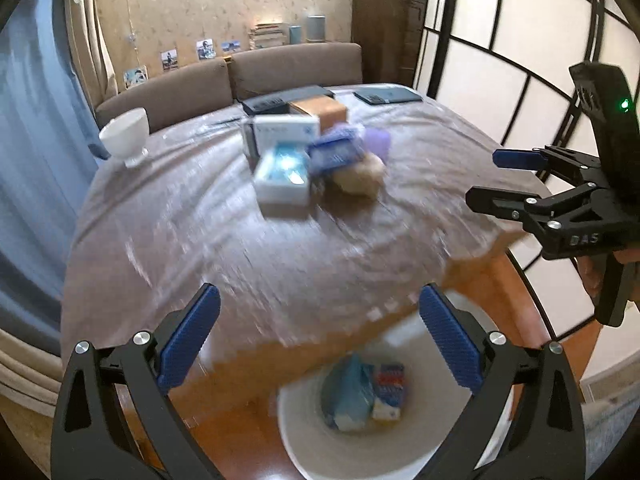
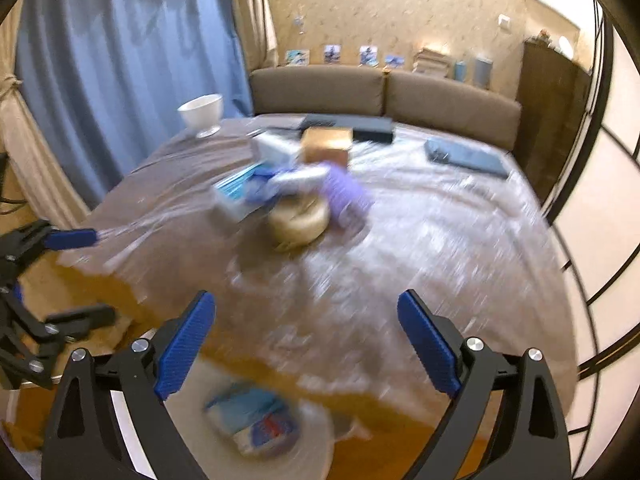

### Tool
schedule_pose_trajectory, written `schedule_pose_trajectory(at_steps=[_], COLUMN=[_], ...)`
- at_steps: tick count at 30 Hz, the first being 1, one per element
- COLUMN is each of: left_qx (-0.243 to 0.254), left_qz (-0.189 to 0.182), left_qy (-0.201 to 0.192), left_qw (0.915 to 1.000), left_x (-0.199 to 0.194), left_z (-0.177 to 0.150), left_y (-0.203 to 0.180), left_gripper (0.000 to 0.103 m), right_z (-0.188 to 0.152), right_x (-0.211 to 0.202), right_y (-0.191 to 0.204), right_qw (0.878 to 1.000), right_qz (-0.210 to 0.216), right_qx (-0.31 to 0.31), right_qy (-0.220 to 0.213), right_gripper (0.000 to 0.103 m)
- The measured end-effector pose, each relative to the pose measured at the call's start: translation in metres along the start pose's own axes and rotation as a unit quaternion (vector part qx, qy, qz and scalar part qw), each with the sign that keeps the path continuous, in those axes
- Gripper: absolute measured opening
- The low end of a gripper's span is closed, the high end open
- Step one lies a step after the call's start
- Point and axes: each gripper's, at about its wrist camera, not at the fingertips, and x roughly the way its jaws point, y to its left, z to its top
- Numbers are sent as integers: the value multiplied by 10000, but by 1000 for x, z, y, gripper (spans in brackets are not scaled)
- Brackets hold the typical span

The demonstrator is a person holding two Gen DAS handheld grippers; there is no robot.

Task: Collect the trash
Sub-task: 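Move both tools back over the table items, then grasp the teal dental floss case with the left tool while the right tool grasps the blue tissue pack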

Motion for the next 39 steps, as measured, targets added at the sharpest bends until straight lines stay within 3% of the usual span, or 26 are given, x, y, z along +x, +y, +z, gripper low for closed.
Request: schedule_pose_trajectory(at_steps=[6,8,15,26,29,33,35,39], left_qx=[-111,-246,-454,-55,-79,-106,-64,-42], left_qz=[-55,-143,-204,-305,-436,-656,-655,-630], left_qy=[130,217,401,532,546,690,658,645], left_qw=[9998,9994,9980,9981,9975,9954,9957,9959], left_x=[34,46,90,125,129,137,136,132], left_z=[29,36,60,84,89,89,86,83], left_y=[29,35,54,53,57,60,60,62], left_gripper=[100,100,100,99,92,58,58,58], right_z=[28,37,56,80,84,87,88,89], right_x=[41,57,100,131,134,137,136,125], right_y=[-17,-24,-29,-32,-33,-35,-35,-33], right_qw=[9995,9992,9976,9951,9939,9917,9917,9934], right_qz=[-182,-105,114,513,696,999,986,931], right_qx=[-144,-158,-285,-439,-381,-233,-271,-305], right_qy=[208,357,623,725,763,777,782,603], right_gripper=[85,77,67,59,57,48,44,48])
